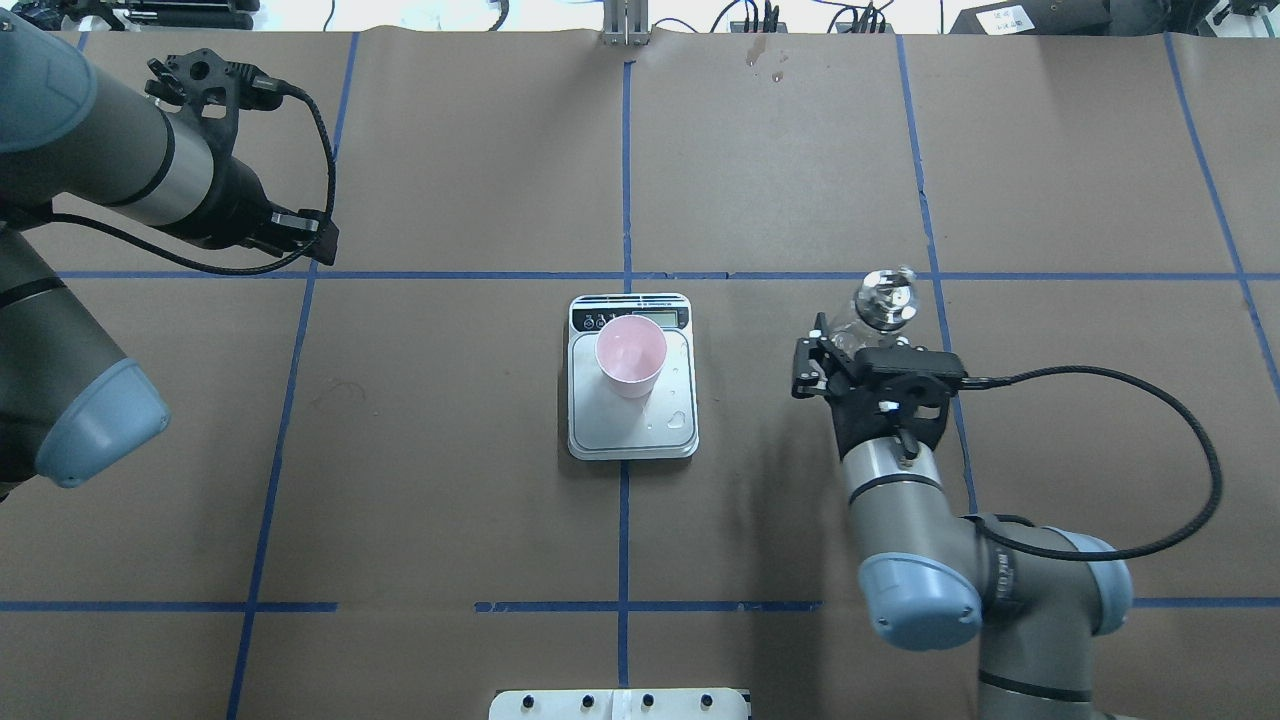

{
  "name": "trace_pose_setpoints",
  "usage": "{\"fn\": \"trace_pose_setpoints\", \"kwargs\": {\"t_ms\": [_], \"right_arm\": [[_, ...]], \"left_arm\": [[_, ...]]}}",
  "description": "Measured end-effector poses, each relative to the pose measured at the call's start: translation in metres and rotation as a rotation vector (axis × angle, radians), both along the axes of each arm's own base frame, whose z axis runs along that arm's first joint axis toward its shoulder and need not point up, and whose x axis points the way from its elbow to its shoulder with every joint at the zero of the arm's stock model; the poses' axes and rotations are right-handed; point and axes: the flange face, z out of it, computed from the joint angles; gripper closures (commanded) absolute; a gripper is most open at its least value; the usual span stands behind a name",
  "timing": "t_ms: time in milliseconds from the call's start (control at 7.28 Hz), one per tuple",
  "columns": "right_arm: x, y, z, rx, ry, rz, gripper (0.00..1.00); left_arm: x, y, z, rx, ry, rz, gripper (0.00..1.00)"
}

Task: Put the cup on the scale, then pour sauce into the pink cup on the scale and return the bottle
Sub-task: 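Turn the bottle upright and carry it back with the right gripper, then lower the bottle to its spot and open the right gripper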

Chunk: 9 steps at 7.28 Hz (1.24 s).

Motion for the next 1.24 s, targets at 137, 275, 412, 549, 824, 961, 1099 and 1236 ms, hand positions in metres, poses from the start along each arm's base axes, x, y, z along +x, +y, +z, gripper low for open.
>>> {"fn": "trace_pose_setpoints", "kwargs": {"t_ms": [137, 275, 412, 549, 824, 961, 1099, 1236], "right_arm": [[0.006, 0.0, 0.011, -0.014, -0.009, 0.004, 1.0], [0.008, 0.001, 0.019, -0.027, -0.019, 0.01, 1.0], [0.011, 0.001, 0.03, -0.04, -0.02, 0.014, 1.0], [0.012, 0.002, 0.041, -0.051, -0.012, 0.017, 1.0], [0.011, 0.003, 0.064, -0.073, 0.001, 0.027, 1.0], [0.009, 0.003, 0.074, -0.08, 0.013, 0.03, 1.0], [0.007, 0.003, 0.082, -0.085, 0.024, 0.031, 1.0], [0.006, 0.003, 0.087, -0.087, 0.03, 0.032, 1.0]], "left_arm": [[0.0, 0.0, -0.001, 0.001, 0.001, 0.0, 0.42], [0.0, 0.0, -0.002, 0.002, 0.001, -0.001, 0.42], [0.0, -0.001, -0.003, 0.002, 0.002, -0.003, 0.42], [0.0, -0.001, -0.004, 0.002, 0.004, -0.004, 0.41], [0.001, 0.0, -0.007, 0.001, 0.008, -0.006, 0.4], [0.0, 0.0, -0.008, 0.001, 0.009, -0.007, 0.4], [0.0, 0.0, -0.008, 0.001, 0.009, -0.007, 0.4], [0.0, 0.0, -0.009, 0.002, 0.009, -0.008, 0.4]]}}
